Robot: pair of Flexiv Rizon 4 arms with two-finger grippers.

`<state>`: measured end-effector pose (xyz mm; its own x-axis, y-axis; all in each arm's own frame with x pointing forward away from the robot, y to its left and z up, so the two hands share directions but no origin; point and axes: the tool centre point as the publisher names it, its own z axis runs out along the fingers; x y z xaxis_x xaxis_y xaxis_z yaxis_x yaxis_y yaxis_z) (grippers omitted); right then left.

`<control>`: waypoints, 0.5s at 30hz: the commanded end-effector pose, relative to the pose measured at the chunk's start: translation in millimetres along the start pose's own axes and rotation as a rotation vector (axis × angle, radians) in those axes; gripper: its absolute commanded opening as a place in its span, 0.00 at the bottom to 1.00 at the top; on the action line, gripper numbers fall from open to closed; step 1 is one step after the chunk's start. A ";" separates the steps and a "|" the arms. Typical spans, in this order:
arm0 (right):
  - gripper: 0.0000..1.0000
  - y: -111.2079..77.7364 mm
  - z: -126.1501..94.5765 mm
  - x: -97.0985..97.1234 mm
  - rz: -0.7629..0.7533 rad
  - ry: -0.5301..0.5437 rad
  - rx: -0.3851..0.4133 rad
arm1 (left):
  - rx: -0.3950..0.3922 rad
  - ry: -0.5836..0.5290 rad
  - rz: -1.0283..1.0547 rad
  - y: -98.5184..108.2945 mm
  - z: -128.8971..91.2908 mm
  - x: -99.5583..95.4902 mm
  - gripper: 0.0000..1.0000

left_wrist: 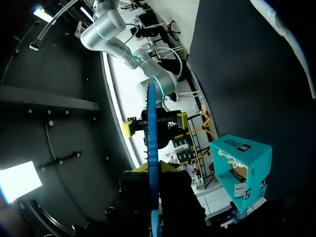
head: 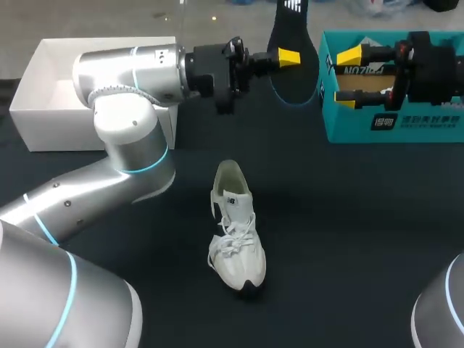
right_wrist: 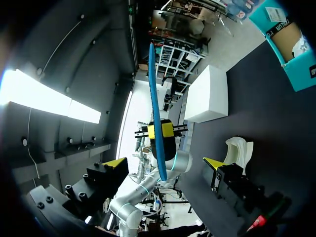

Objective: Take the shoe out of the shoebox, open the shoe tongue, remove and reinsert the insole, then place the shoe into the shoebox

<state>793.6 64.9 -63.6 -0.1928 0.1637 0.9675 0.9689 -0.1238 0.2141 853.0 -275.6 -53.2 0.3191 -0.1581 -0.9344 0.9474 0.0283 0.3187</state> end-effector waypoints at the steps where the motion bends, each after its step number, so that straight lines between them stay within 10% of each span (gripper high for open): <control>1: 1.00 1.3 2.2 -0.5 0.001 -0.001 0.001 | -0.033 0.000 -0.028 -8.4 -2.8 -0.1 0.00; 15: 1.00 1.3 2.2 -0.5 0.001 -0.001 0.001 | 0.077 0.019 -0.069 -26.9 -5.2 -3.3 0.00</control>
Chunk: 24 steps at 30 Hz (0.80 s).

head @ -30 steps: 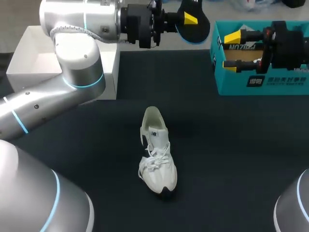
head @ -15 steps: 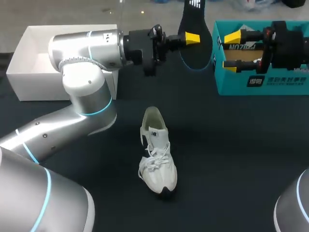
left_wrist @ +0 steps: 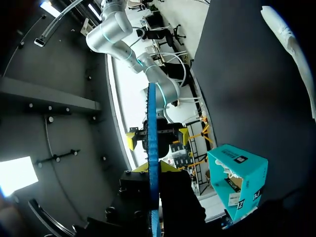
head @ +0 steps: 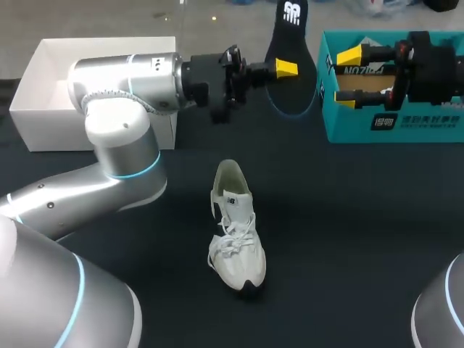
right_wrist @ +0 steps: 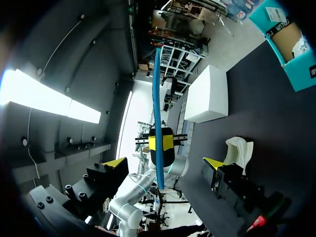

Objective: Take the shoe out of the shoebox, open the shoe tongue, remove and reinsert the insole, then place the shoe into the shoebox

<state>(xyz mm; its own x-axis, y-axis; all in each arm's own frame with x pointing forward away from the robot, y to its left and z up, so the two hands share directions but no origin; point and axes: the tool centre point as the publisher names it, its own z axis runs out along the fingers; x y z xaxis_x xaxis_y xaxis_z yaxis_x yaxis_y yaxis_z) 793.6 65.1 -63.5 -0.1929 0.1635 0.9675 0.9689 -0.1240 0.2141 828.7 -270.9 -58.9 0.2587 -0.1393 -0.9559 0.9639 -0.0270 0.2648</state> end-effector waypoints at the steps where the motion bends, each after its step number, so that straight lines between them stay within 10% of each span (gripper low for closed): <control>1: 1.00 1.3 2.0 -0.6 0.001 -0.001 0.001 | 0.035 0.002 -0.006 -3.5 0.7 0.0 0.00; 13: 1.00 17.0 34.6 3.7 -0.008 -0.014 0.050 | 0.036 0.021 -0.037 -8.8 8.2 5.8 0.00; 24: 0.56 24.3 41.5 1.2 -0.011 -0.024 0.055 | 0.071 0.011 -0.044 -12.8 13.4 4.1 0.00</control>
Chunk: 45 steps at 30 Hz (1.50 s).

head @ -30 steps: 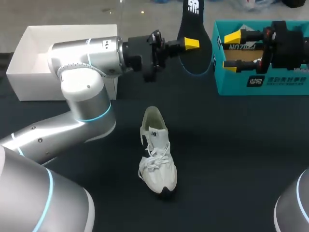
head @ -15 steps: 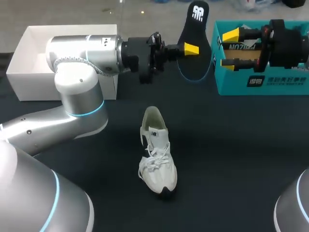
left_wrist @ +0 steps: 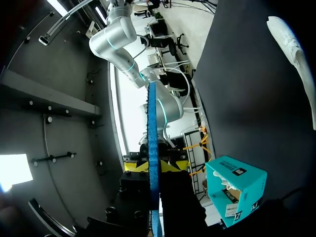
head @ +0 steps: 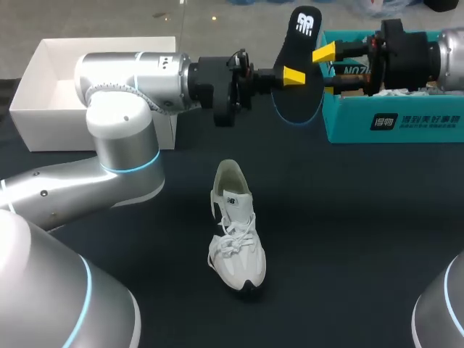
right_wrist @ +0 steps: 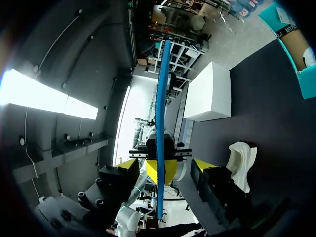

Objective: Take the shoe out of the shoebox, open the shoe tongue, remove and reinsert the insole, then place the shoe into the shoebox

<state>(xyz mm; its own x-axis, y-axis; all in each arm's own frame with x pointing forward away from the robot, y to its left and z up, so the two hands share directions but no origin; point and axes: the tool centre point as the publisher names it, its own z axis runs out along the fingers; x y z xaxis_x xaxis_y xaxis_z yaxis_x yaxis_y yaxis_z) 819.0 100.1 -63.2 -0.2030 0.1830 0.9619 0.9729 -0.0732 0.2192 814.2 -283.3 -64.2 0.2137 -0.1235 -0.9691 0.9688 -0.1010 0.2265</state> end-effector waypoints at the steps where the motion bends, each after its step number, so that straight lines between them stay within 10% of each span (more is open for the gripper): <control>1: 0.51 4.3 3.6 0.4 0.003 -0.004 0.005 | 0.001 -0.003 0.004 2.5 0.7 0.7 0.00; 28: 0.29 -0.5 14.9 -1.9 0.044 0.023 -0.004 | -0.019 -0.014 0.016 -0.4 7.7 0.0 0.00; 41: 0.00 -1.5 18.0 -3.3 0.063 0.036 -0.028 | -0.027 -0.011 0.020 -2.3 9.3 0.6 0.00; 43: 0.00 -1.6 18.0 -3.3 0.062 0.037 -0.031 | -0.024 0.001 0.013 -3.1 8.0 0.4 0.89; 45: 0.00 -1.6 17.3 -2.6 0.060 0.040 -0.035 | -0.020 0.007 0.002 -3.0 4.4 0.8 1.00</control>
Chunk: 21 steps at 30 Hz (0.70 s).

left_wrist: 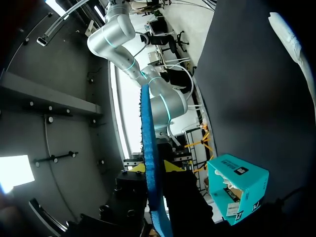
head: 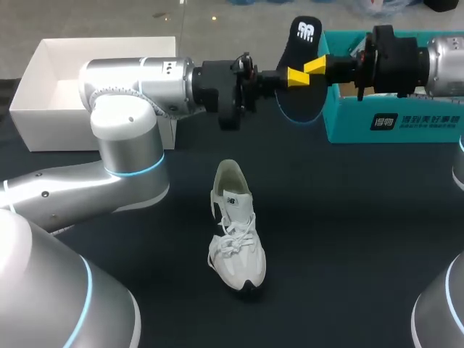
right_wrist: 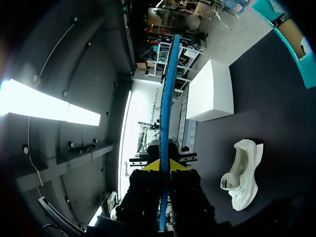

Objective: Take the shoe out of the shoebox, open the shoe tongue, remove and reinsert the insole, then place the shoe into the shoebox

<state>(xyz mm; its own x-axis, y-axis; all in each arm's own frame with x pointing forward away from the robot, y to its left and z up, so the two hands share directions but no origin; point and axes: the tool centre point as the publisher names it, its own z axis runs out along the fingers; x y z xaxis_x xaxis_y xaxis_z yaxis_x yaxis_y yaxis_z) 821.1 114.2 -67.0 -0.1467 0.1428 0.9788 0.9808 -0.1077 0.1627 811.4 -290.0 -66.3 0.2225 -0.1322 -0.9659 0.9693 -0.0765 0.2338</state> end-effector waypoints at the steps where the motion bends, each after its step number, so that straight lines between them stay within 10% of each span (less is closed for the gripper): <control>1: 0.00 -1.7 2.2 -0.8 -0.005 0.008 -0.013 | 0.008 0.025 -0.012 -0.2 -4.6 -1.6 1.00; 21: 0.00 -5.1 -10.0 -2.7 -0.044 0.002 -0.033 | 0.080 0.337 -0.078 -11.6 -111.8 -7.8 1.00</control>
<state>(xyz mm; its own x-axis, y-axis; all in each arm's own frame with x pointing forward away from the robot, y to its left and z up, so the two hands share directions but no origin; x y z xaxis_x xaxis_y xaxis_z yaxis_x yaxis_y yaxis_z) 816.2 106.3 -69.2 -0.1908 0.1421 0.9713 0.9683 -0.1354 0.2101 815.1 -216.3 -80.0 0.1819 0.1092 -0.9772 0.9765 -0.1365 0.1666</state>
